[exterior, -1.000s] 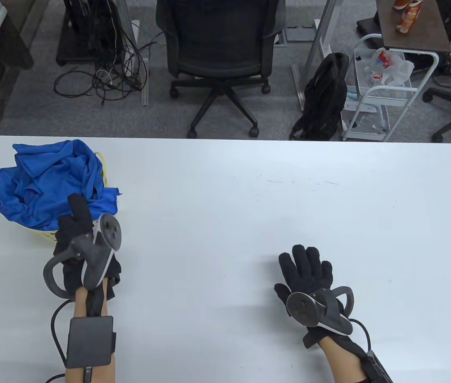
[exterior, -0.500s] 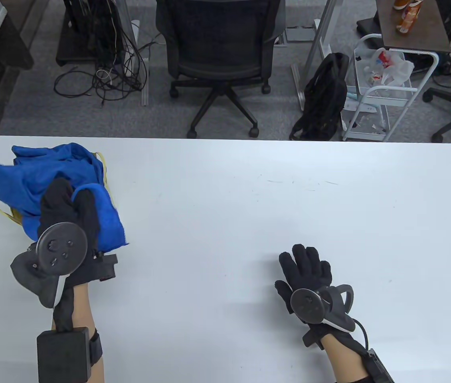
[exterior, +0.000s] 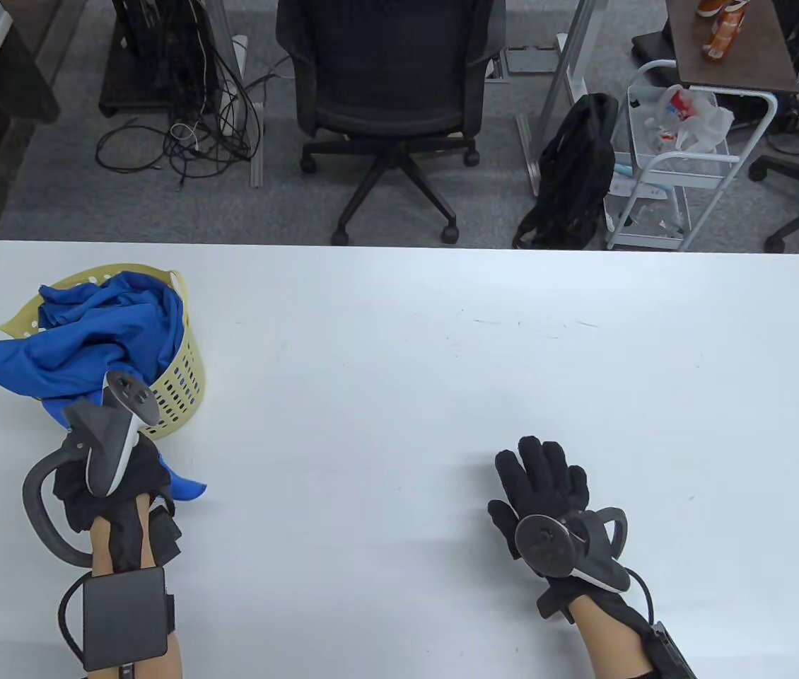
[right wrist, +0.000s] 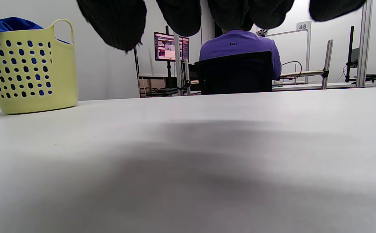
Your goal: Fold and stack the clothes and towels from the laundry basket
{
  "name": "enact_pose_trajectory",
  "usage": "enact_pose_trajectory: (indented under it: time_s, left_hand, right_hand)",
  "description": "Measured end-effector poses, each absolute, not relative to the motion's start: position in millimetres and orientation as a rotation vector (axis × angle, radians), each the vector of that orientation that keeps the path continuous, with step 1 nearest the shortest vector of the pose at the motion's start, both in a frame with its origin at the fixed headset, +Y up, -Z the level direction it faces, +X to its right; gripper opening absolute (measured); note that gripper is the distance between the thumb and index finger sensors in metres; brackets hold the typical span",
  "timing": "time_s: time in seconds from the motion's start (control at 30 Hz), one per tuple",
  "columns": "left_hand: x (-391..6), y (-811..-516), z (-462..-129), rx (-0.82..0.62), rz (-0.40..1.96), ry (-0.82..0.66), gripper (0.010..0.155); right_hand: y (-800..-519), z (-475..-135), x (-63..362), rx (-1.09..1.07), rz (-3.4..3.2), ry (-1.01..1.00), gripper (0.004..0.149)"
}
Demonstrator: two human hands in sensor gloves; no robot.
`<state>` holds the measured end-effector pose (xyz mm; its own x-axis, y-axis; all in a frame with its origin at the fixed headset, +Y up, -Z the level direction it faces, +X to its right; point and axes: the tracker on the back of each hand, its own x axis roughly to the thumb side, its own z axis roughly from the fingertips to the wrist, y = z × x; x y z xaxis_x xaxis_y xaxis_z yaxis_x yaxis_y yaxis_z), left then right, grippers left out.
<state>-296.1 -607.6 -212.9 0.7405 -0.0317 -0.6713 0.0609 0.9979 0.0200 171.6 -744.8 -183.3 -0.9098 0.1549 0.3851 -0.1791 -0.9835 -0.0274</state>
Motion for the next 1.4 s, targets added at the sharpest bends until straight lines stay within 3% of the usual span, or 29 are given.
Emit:
enact_pose_trajectory:
  time_s: [0.07,0.1,0.17,0.23,0.33,0.4,0.53,0.7,0.97,1.13,1.2,1.33,1.37,1.4]
  left_hand:
    - [-282,-591,-193,0.599,0.034,0.645,0.052]
    - [-271,-576,-182,0.821,0.100,0.459,0.052]
    - [-248,-558,-162,0.952,0.156,0.282,0.054]
    - [-226,-551,-154,0.976,0.200,0.167,0.054]
    - [-193,-564,-159,0.829,0.299,-0.027,0.054]
    - [-167,-590,-166,0.619,0.382,-0.151,0.054]
    - [-135,-637,-166,0.458,0.576,-0.269,0.054]
    - [-125,-659,-171,0.290,0.745,-0.313,0.055]
    - [-123,-680,-178,-0.080,1.033,-0.361,0.063]
    - [-113,-696,-180,-0.222,1.025,-0.247,0.071]
    - [-113,-701,-181,-0.278,1.066,-0.192,0.074]
    - [-118,-708,-184,-0.388,1.171,-0.131,0.084]
    - [-118,-710,-185,-0.412,1.176,-0.129,0.086]
    - [-118,-712,-186,-0.437,1.183,-0.140,0.088]
  right_hand:
    - [-745,-184,172,0.576,2.910,-0.088,0.069]
    - [-746,-184,173,0.572,2.909,-0.084,0.069]
    - [-747,-186,174,0.560,2.903,-0.069,0.069]
    - [-748,-187,177,0.538,2.884,-0.050,0.069]
    - [-746,-190,185,0.490,2.822,-0.025,0.069]
    - [-744,-191,192,0.434,2.752,-0.018,0.069]
    - [-746,-193,203,0.353,2.662,0.037,0.070]
    - [-749,-193,206,0.326,2.609,0.108,0.072]
    - [-738,-185,177,0.572,2.075,0.237,0.092]
    - [-716,-167,152,0.825,2.111,0.035,0.096]
    - [-710,-159,145,1.040,2.172,-0.094,0.093]
    - [-701,-142,130,1.314,2.470,-0.251,0.107]
    - [-701,-139,125,1.310,2.496,-0.333,0.105]
    - [-701,-137,122,1.266,2.486,-0.411,0.093]
